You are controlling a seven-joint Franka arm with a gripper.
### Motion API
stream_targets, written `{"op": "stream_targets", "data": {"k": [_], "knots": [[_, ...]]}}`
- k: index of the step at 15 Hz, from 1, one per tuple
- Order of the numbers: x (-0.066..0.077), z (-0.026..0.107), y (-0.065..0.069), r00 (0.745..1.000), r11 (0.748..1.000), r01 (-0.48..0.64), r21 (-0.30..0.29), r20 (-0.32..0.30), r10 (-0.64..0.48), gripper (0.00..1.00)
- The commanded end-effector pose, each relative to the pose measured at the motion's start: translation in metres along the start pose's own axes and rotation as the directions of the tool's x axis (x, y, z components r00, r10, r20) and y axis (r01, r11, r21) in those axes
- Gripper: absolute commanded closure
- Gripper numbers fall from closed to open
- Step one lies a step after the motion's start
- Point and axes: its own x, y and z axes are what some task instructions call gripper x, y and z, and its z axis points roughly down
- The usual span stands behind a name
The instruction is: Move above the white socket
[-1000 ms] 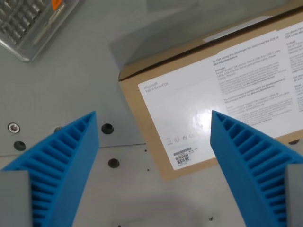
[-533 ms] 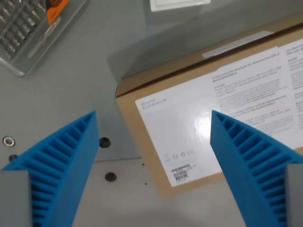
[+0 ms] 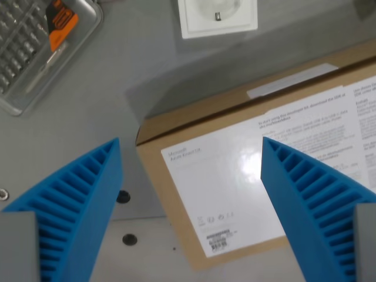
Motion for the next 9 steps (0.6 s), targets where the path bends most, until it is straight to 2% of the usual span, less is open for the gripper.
{"op": "stream_targets", "data": {"k": [1, 9], "knots": [[0.016, 0.008, 0.007, 0.999, 0.999, 0.043, -0.002, 0.034, -0.043, 0.00], [0.039, 0.034, 0.015, 0.998, 0.998, 0.061, -0.001, 0.035, -0.061, 0.00]]}}
